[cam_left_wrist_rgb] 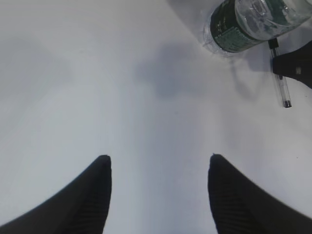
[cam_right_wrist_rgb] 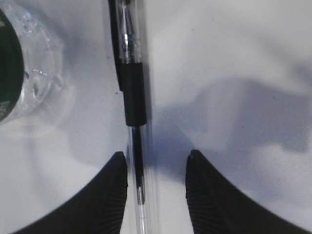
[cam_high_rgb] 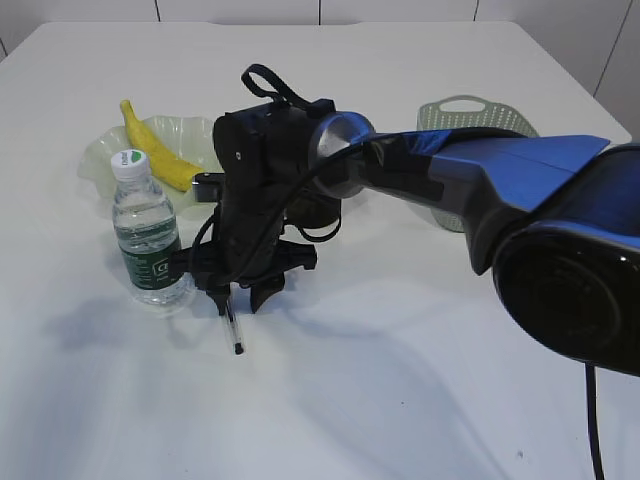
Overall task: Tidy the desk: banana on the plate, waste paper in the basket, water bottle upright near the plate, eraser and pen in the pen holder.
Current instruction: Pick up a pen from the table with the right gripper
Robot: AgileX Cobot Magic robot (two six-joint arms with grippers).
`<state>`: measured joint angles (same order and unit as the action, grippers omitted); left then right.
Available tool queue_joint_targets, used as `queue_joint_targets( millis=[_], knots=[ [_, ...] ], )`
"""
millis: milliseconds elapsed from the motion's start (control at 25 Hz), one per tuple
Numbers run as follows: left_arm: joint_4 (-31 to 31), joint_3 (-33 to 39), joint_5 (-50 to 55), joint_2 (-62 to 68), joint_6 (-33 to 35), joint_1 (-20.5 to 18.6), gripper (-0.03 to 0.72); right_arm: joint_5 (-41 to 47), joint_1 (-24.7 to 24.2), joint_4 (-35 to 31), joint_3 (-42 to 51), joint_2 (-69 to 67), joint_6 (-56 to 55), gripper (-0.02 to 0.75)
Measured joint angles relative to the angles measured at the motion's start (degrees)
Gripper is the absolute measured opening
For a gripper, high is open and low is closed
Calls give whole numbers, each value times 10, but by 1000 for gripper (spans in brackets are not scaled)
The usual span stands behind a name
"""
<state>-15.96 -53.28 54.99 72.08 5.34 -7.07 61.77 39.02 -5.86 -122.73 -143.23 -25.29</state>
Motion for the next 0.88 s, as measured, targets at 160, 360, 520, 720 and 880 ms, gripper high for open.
queue_joint_targets(
  millis=[160, 360, 520, 720, 880],
  knots=[
    [0, 0, -1, 0, 0, 0, 442, 4, 0, 0, -2, -4, 0, 302],
    [0, 0, -1, 0, 0, 0, 442, 11, 0, 1, -4, -5, 0, 226],
    [0, 0, -1, 0, 0, 0, 442, 42, 0, 14, -4, -5, 2, 174],
    [0, 0, -1, 0, 0, 0, 443, 73, 0, 42, -5, -5, 32, 148],
    [0, 0, -1, 0, 0, 0, 443, 79, 0, 48, -13, -8, 41, 146]
  ],
)
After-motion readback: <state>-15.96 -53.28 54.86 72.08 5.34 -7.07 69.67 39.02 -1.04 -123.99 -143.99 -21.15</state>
